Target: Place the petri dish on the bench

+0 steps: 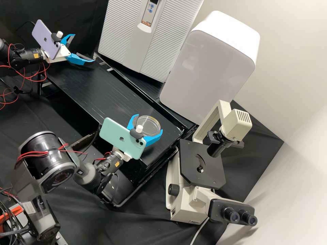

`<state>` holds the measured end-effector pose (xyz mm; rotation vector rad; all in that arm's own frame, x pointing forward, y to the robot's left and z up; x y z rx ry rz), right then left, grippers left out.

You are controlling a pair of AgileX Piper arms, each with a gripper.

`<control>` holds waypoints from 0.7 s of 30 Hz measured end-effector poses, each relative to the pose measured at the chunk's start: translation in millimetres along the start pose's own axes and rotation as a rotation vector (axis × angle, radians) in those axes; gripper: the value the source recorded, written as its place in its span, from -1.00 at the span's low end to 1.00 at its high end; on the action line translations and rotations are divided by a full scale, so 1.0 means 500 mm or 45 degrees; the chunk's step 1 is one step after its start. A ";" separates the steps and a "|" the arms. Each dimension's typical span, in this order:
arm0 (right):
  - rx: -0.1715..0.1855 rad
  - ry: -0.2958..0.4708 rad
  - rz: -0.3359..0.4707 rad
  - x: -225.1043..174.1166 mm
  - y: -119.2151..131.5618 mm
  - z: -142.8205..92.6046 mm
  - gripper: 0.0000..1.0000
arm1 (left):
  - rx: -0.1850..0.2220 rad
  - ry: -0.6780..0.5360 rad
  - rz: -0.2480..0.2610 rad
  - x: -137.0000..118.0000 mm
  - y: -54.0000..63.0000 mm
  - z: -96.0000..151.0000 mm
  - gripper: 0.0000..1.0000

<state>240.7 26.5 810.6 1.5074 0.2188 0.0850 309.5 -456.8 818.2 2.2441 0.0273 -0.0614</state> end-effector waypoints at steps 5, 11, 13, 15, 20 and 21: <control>0.016 -0.052 -0.033 0.007 -0.019 0.016 -1.00 | 0.000 0.000 0.000 0.000 0.000 0.000 1.00; 0.009 -0.052 -0.034 0.010 -0.027 0.014 1.00 | 0.000 0.000 0.000 0.000 0.000 0.000 1.00; 0.010 -0.050 -0.032 0.011 -0.028 0.013 1.00 | 0.000 0.000 0.000 0.000 0.000 0.000 1.00; 0.010 -0.050 -0.032 0.011 -0.028 0.013 1.00 | 0.000 0.000 0.000 0.000 0.000 0.000 1.00; 0.007 -0.050 -0.032 0.011 -0.028 0.013 1.00 | 0.000 0.000 0.000 0.000 0.000 0.000 1.00; 0.007 -0.050 -0.032 0.011 -0.028 0.013 1.00 | 0.000 0.000 0.000 0.000 0.000 0.000 1.00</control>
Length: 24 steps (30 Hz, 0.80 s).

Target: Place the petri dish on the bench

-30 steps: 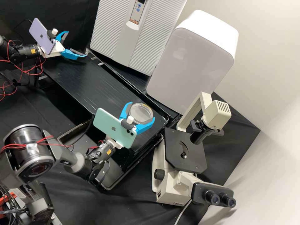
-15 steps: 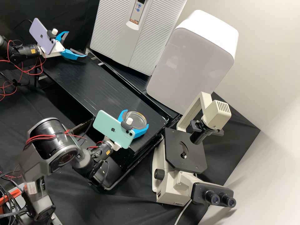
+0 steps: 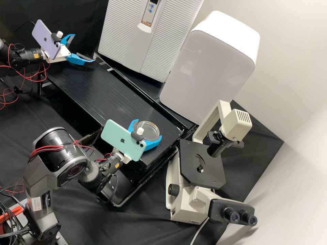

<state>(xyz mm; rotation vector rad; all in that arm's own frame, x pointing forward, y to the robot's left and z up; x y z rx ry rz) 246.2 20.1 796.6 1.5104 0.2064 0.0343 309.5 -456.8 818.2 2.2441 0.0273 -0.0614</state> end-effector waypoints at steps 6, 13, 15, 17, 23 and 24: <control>-0.009 -0.020 0.053 -0.008 0.020 0.005 1.00 | 0.000 0.000 0.000 0.000 0.000 0.000 1.00; -0.029 -0.026 0.156 -0.043 0.055 0.000 1.00 | 0.000 0.000 0.000 0.000 0.000 0.000 1.00; -0.040 -0.026 0.193 -0.053 0.067 -0.002 1.00 | 0.000 0.000 0.000 0.000 0.000 0.000 1.00; -0.033 -0.029 0.225 -0.063 0.076 -0.003 1.00 | 0.000 0.000 0.000 0.000 0.000 0.000 1.00; -0.023 -0.025 0.294 -0.082 0.095 -0.007 1.00 | 0.000 0.000 0.000 0.000 0.000 0.000 1.00; -0.017 -0.028 0.301 -0.085 0.095 -0.008 1.00 | 0.000 0.000 0.000 0.000 0.000 0.000 1.00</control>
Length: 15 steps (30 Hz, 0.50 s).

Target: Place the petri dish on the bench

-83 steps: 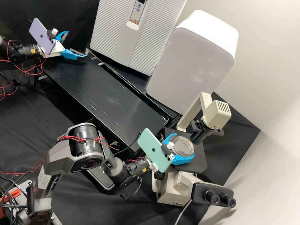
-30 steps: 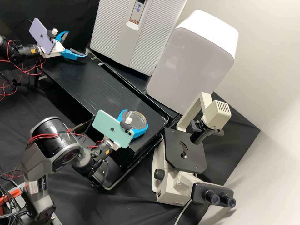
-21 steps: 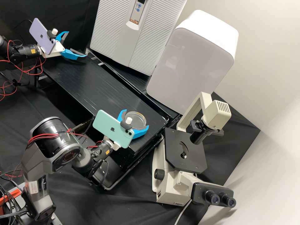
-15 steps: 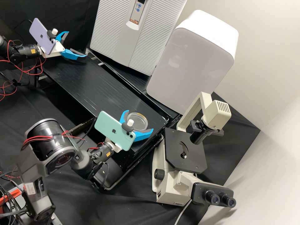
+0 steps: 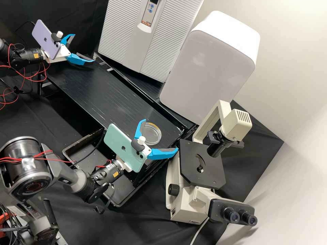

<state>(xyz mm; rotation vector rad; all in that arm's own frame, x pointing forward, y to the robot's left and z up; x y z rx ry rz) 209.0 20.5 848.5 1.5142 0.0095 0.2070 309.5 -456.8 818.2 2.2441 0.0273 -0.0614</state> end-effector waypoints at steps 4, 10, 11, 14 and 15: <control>0.023 -0.030 0.038 -0.008 0.003 0.001 1.00 | 0.000 0.000 0.000 0.000 0.000 0.000 1.00; 0.001 -0.039 0.023 -0.003 -0.011 -0.002 1.00 | 0.000 0.000 0.000 0.000 0.000 0.000 1.00; -0.017 -0.037 0.009 0.000 -0.017 -0.004 1.00 | 0.000 0.000 0.000 0.000 0.000 0.000 1.00; -0.061 -0.043 -0.032 0.014 -0.038 -0.005 1.00 | 0.000 0.000 0.000 0.000 0.000 0.000 1.00; -0.073 -0.045 -0.047 0.018 -0.044 -0.004 1.00 | 0.000 0.000 0.000 0.000 0.000 0.000 1.00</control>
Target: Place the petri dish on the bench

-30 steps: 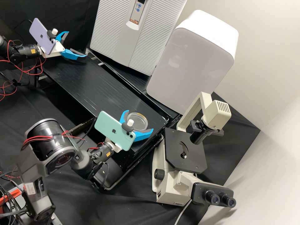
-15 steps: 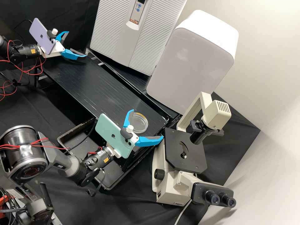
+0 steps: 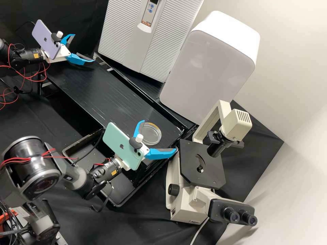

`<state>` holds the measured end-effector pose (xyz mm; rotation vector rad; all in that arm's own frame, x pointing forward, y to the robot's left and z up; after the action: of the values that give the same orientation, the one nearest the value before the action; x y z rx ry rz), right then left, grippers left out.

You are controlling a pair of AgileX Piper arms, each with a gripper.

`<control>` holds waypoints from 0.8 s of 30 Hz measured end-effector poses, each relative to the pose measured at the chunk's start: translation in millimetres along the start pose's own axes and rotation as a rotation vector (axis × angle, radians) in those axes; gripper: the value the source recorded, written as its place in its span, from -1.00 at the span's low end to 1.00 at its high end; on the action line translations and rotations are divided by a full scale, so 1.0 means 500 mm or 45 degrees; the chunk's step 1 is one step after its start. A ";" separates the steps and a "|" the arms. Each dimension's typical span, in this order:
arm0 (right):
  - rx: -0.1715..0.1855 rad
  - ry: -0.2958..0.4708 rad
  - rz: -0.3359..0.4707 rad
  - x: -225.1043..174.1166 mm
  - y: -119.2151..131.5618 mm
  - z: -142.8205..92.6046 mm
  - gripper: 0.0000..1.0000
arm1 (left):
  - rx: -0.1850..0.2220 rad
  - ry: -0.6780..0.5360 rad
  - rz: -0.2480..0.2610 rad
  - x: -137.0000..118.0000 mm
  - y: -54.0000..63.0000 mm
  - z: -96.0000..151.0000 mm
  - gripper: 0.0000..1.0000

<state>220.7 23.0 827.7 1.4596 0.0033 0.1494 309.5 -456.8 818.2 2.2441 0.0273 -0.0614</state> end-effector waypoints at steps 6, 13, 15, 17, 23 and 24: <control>-0.039 -0.031 -0.033 0.024 -0.015 0.010 1.00 | 0.000 0.000 0.000 0.000 0.000 0.000 1.00; -0.044 -0.080 0.001 0.036 -0.004 0.029 1.00 | 0.000 0.000 0.000 0.000 0.000 0.000 1.00; -0.042 -0.085 -0.007 0.036 -0.007 0.031 1.00 | 0.000 0.000 0.000 0.000 0.000 0.000 1.00; -0.042 -0.089 -0.013 0.037 -0.009 0.033 1.00 | 0.000 0.000 0.000 0.000 0.000 0.000 1.00; -0.053 -0.066 -0.038 0.038 -0.019 0.024 1.00 | 0.000 0.000 0.000 0.000 0.000 0.000 1.00; -0.052 -0.061 -0.042 0.039 -0.021 0.022 1.00 | 0.000 0.000 0.000 0.000 0.000 0.000 1.00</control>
<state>241.8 13.1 820.3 1.4211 -0.0148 0.0872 309.5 -456.8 818.2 2.2441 0.0273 -0.0614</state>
